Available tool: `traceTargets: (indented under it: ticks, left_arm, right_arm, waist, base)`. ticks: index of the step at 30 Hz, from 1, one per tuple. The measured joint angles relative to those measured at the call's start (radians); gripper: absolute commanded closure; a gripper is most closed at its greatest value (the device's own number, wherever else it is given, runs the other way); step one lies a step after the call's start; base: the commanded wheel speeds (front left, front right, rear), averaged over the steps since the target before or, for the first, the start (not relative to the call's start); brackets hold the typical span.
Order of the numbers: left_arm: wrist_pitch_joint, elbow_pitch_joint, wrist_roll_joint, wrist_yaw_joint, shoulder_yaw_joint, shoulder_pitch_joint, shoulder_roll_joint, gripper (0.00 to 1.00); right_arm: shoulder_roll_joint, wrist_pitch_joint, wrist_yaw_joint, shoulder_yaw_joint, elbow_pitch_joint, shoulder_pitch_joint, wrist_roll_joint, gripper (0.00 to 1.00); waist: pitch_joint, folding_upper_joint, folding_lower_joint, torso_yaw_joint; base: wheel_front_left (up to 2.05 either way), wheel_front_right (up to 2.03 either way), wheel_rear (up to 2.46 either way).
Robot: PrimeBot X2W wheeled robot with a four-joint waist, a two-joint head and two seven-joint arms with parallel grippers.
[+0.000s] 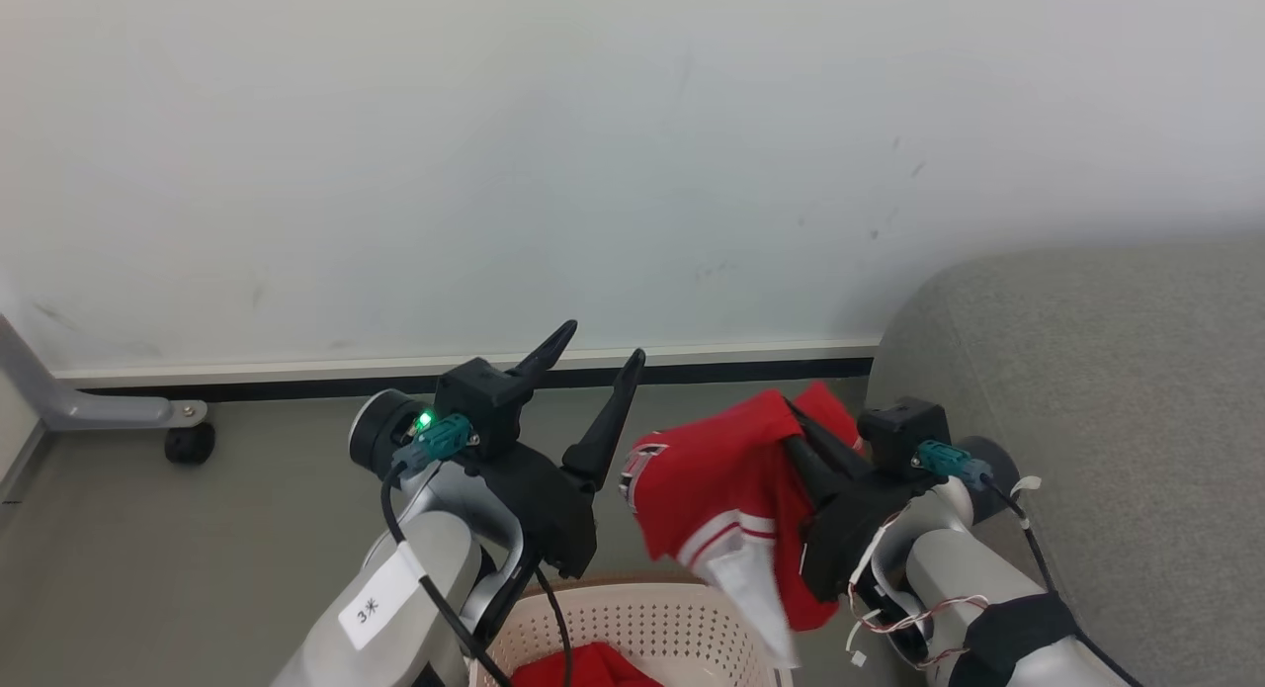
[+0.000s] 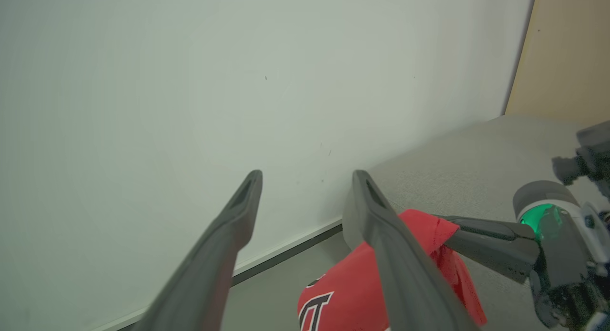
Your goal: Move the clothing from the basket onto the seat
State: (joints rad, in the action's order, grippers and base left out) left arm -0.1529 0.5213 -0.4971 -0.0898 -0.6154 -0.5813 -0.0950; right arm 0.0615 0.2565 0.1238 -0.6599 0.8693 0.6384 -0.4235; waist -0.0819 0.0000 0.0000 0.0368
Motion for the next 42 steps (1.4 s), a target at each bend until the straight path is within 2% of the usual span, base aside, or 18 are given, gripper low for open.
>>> traceTargets:
  ticks: [8, 14, 25, 35, 39, 42]
  left_arm:
    - [-0.026, -0.01, -0.005, 0.01, 0.003, 0.08, -0.014, 0.0]
    - [-0.048, -0.023, -0.005, 0.011, -0.008, 0.171, -0.026, 0.0]
    - [-0.074, -0.064, -0.007, 0.011, -0.03, 0.279, -0.024, 0.0]
    - [-0.088, -0.102, -0.004, 0.021, -0.045, 0.345, -0.008, 0.0]
    - [-0.09, -0.115, 0.002, 0.029, -0.051, 0.35, -0.002, 0.0]
    - [-0.091, -0.123, 0.014, 0.029, -0.063, 0.35, 0.002, 0.0]
  right_arm:
    - [0.072, 0.0, 0.0, 0.031, -0.024, 0.006, 0.002, 1.0]
    - [0.155, 0.0, -0.009, 0.056, -0.078, -0.043, 0.025, 1.0]
    - [0.221, 0.0, -0.035, 0.078, -0.221, -0.108, 0.055, 1.0]
    - [0.273, 0.0, -0.045, 0.094, -0.344, -0.16, 0.071, 1.0]
    - [0.301, 0.0, -0.046, 0.11, -0.388, -0.173, 0.073, 1.0]
    - [0.325, 0.0, -0.059, 0.13, -0.421, -0.188, 0.073, 1.0]
  waist:
    - [0.0, 0.0, 0.0, -0.052]
    - [-0.003, 0.0, 0.0, -0.115]
    - [-0.008, 0.0, 0.0, -0.241]
    - [-0.002, 0.0, 0.0, -0.363]
    - [0.006, 0.0, 0.0, -0.402]
    - [0.021, 0.0, 0.0, -0.418]
  base:
    - [0.0, 0.0, 0.0]
    - [0.0, 0.0, 0.0]
    - [0.0, 0.0, 0.0]
    - [0.0, 0.0, 0.0]
    - [0.0, 0.0, 0.0]
    - [0.0, 0.0, 0.0]
